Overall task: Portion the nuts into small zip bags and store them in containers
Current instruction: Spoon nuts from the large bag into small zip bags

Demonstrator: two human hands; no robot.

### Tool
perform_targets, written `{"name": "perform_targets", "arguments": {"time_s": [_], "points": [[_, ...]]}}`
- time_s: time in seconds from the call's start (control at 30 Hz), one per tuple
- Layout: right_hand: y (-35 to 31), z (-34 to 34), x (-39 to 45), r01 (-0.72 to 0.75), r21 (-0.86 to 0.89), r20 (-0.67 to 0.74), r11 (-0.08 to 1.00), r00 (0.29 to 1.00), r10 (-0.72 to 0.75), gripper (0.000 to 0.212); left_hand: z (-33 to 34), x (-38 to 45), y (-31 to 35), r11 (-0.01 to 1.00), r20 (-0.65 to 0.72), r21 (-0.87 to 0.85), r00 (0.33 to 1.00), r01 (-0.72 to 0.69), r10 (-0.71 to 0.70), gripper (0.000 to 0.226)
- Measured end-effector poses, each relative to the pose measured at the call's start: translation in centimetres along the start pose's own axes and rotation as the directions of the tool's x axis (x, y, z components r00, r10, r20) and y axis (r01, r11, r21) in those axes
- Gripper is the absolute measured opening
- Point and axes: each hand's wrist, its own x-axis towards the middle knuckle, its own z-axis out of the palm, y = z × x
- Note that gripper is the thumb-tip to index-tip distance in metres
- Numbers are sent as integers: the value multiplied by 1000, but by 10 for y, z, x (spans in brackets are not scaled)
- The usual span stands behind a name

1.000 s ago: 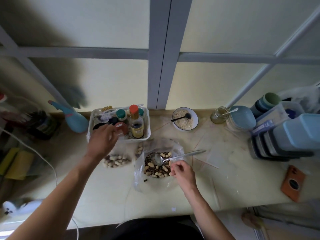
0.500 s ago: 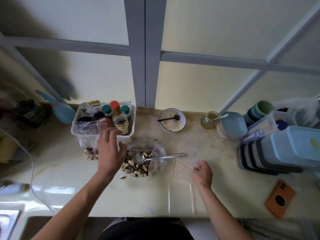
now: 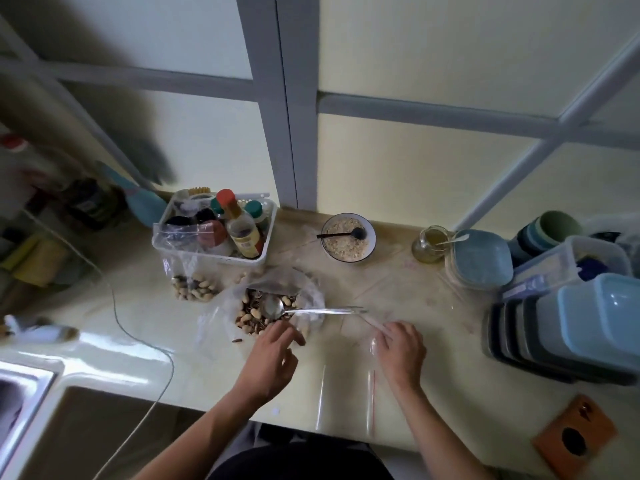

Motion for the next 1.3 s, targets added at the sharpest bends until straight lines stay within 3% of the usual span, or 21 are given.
{"name": "perform_targets", "arguments": {"time_s": [0.1,0.17,0.23,0.33,0.4,0.47,0.53,0.63,0.67,0.7,0.8,0.93,1.03,1.1,1.2,1.3], "points": [[-10,-15,-1,72,52,45,996,996,-75,20,9,8,7,981,82,-157,991,114,-102,27],[-22,-22,-10,96,36,182,995,978,-101,28,14,15,18,954,182,-243,974,174,-132,20],[-37,-26,-25,179,18,270,984,946,-177,28,16,21,34,888,335,-316,915,333,-224,18],[-60,-24,-47,282,0,334,959,904,-266,24,23,28,55,650,484,-426,766,629,-423,39],[-74,-25,-59,325,-45,427,944,861,-276,24,26,30,60,490,501,-475,682,731,-533,41],[-81,-25,-67,387,-79,500,919,813,-299,23,25,28,57,398,469,-501,628,768,-621,34],[-85,-27,-65,432,-91,566,897,763,-310,25,22,25,50,354,452,-536,615,766,-646,22],[-85,-30,-58,417,-29,674,908,679,-290,46,13,20,45,252,497,-608,609,753,-619,8],[-86,-32,-56,385,-8,675,923,683,-279,52,9,18,44,228,510,-625,611,747,-606,8],[-87,-34,-55,349,21,642,937,713,-280,51,6,16,44,220,518,-637,621,739,-589,9],[-96,-39,-54,233,217,391,948,869,-304,17,-5,13,45,215,545,-668,665,712,-511,24],[-108,-45,-54,63,417,328,907,920,-215,12,-17,11,47,197,511,-725,707,660,-490,28],[-116,-46,-53,-78,559,364,825,918,-160,10,-24,7,48,296,442,-731,757,615,-481,21],[-122,-46,-51,-184,607,464,773,872,-157,15,-27,3,50,417,384,-691,788,591,-481,19],[-128,-41,-51,-159,565,542,810,812,-218,23,-31,-2,51,564,320,-615,828,551,-461,11],[-133,-41,-49,-200,586,566,785,794,-221,16,-36,-6,47,558,324,-622,830,549,-454,17]]}}
